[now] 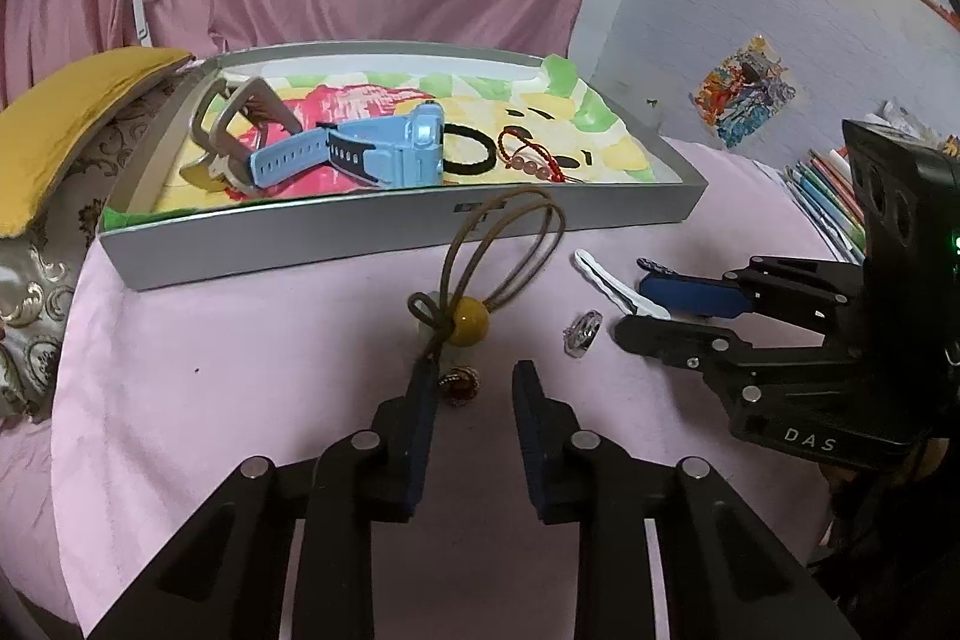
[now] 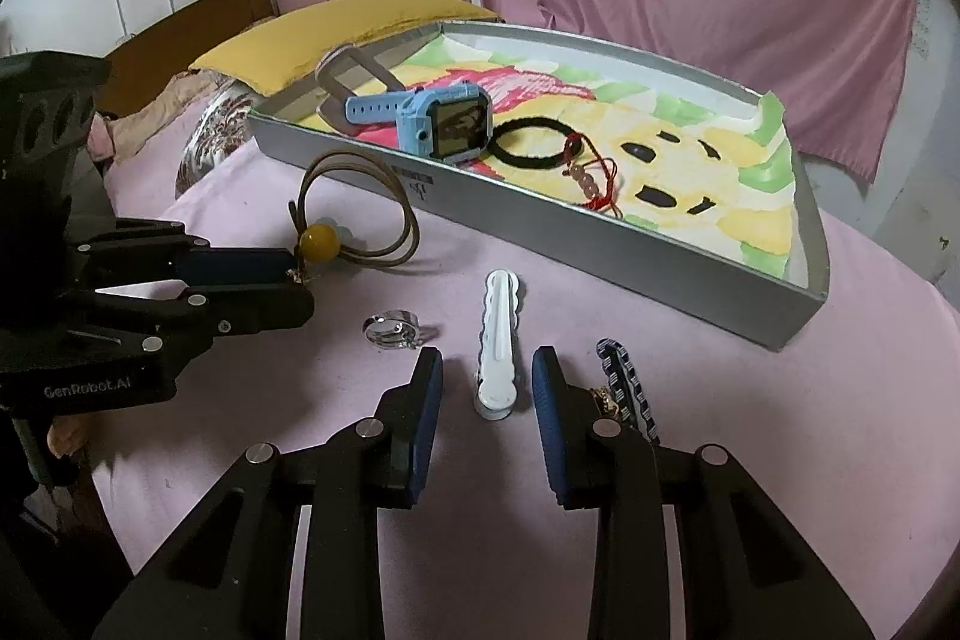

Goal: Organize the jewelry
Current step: 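Grasp the red-gem ring with the left gripper while the right gripper grasps the white hair clip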

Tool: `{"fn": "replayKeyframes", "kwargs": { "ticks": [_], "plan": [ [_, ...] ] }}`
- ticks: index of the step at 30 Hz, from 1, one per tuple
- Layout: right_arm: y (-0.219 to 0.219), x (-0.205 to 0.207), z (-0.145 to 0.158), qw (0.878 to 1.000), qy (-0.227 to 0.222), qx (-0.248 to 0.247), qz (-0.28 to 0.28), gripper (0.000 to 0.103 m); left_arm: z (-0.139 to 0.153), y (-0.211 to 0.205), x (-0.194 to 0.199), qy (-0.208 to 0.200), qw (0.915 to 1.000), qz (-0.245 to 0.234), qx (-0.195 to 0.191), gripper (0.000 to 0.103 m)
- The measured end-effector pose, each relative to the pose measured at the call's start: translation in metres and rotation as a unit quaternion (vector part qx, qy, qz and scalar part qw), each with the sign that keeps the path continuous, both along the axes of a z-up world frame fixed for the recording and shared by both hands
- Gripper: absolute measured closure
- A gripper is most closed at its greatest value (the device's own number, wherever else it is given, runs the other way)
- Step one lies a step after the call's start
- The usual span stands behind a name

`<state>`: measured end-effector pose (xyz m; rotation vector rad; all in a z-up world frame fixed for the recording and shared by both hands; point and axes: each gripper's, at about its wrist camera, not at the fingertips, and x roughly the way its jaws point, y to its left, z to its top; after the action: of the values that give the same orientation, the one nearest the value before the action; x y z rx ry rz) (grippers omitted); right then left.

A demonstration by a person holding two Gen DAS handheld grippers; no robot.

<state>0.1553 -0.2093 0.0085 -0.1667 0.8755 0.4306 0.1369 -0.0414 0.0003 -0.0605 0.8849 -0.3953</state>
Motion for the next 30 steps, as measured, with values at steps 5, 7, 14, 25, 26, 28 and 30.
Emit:
{"fn": "replayKeyframes", "kwargs": {
  "ticks": [5, 7, 14, 25, 26, 28, 30],
  "plan": [
    [0.001, 0.0, 0.001, 1.0, -0.003, -0.008, 0.002, 0.076, 0.0, -0.005, 0.0, -0.004, 0.9997, -0.001, 0.023, 0.087],
    [0.001, -0.001, 0.001, 1.0, -0.003, -0.007, 0.002, 0.076, 0.0, -0.006, 0.0, -0.006, 0.9995, -0.001, 0.031, 0.089],
    [-0.004, 0.001, 0.001, 1.0, 0.0, 0.004, 0.001, 0.087, 0.001, -0.004, -0.003, -0.007, 0.9997, -0.002, 0.025, 0.089],
    [-0.009, -0.016, 0.006, 0.999, -0.026, 0.014, -0.021, 0.09, 0.009, 0.003, -0.017, -0.032, 0.9993, 0.011, -0.017, 0.089],
    [-0.01, -0.019, 0.01, 0.999, -0.035, 0.023, -0.027, 0.09, 0.011, 0.003, -0.019, -0.041, 0.9989, 0.014, -0.02, 0.089],
    [-0.013, -0.022, 0.014, 0.998, -0.05, 0.032, -0.035, 0.09, 0.016, 0.004, -0.02, -0.055, 0.9979, 0.022, -0.024, 0.089],
    [-0.015, -0.027, 0.022, 0.995, -0.076, 0.043, -0.046, 0.09, 0.024, 0.006, -0.023, -0.078, 0.9959, 0.035, -0.028, 0.089]
  ]
}}
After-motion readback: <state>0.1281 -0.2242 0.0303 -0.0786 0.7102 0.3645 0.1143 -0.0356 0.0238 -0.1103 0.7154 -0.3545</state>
